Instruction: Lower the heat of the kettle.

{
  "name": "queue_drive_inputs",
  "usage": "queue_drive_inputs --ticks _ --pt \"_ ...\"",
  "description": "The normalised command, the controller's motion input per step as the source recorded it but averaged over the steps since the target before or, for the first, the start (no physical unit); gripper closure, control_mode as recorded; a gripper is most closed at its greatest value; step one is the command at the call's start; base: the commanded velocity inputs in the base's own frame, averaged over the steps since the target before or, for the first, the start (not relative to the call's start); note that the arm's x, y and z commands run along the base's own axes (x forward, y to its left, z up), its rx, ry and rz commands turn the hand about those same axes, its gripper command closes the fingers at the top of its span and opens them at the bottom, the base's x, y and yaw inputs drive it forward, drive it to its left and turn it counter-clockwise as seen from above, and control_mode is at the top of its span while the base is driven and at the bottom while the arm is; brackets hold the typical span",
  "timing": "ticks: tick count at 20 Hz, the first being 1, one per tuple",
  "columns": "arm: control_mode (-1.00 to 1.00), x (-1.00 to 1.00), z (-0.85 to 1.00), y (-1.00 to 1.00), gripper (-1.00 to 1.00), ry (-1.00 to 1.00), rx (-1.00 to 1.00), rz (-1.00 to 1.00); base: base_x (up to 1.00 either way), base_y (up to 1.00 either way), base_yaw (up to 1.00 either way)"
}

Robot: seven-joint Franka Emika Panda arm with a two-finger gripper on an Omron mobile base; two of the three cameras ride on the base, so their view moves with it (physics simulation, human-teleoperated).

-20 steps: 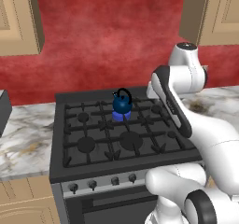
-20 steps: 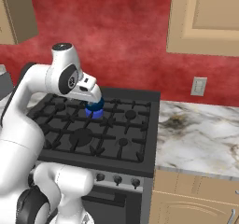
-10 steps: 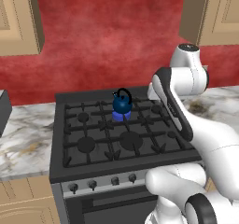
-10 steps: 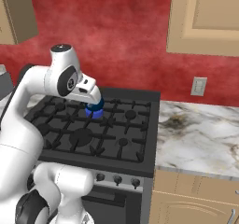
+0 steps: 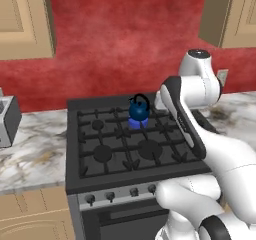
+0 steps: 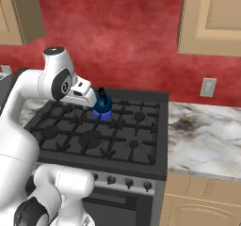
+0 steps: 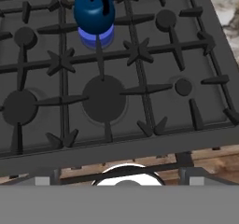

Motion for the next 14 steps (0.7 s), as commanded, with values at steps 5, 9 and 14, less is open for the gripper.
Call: queue_drive_inputs --ticks 5,9,14 --pt "1.00 0.00 0.00 0.00 -1.00 0.00 0.00 0.00 -0.16 0.61 0.00" --pt "1.00 0.00 0.00 0.00 -1.00 0.00 0.00 0.00 0.00 0.48 0.00" --pt "1.00 0.00 0.00 0.00 -1.00 0.00 0.00 0.00 0.00 0.36 0.00"
